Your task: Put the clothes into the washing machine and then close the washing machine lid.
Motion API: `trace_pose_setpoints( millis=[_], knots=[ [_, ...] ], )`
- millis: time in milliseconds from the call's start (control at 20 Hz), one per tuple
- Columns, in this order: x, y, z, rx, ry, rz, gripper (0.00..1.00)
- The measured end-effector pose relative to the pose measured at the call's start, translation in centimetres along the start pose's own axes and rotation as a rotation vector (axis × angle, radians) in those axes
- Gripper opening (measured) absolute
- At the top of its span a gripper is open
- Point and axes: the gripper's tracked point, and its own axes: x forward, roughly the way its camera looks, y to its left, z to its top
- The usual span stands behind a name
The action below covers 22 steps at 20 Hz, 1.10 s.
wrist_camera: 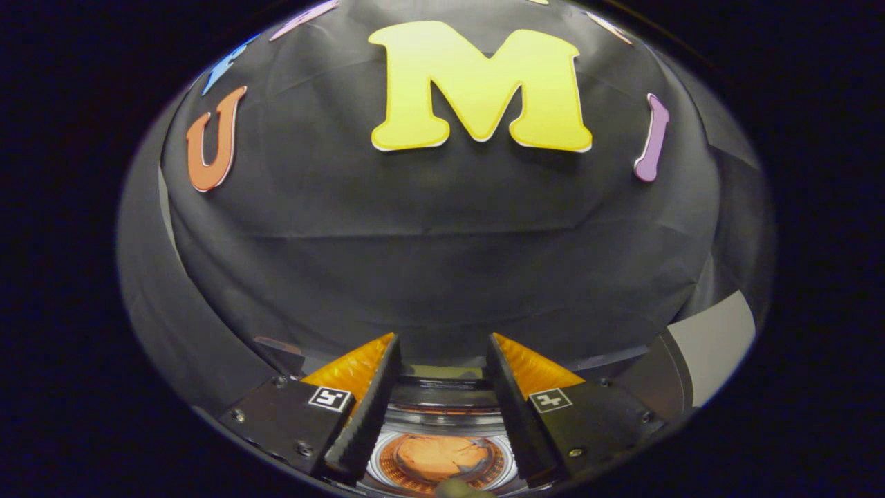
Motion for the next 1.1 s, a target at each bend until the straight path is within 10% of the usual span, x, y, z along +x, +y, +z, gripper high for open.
trace_pose_setpoints(
  millis=[1100],
  knots=[
    [-5.4, 0.1, -3.8, -0.032, -0.065, 0.019, 0.8]
  ],
)
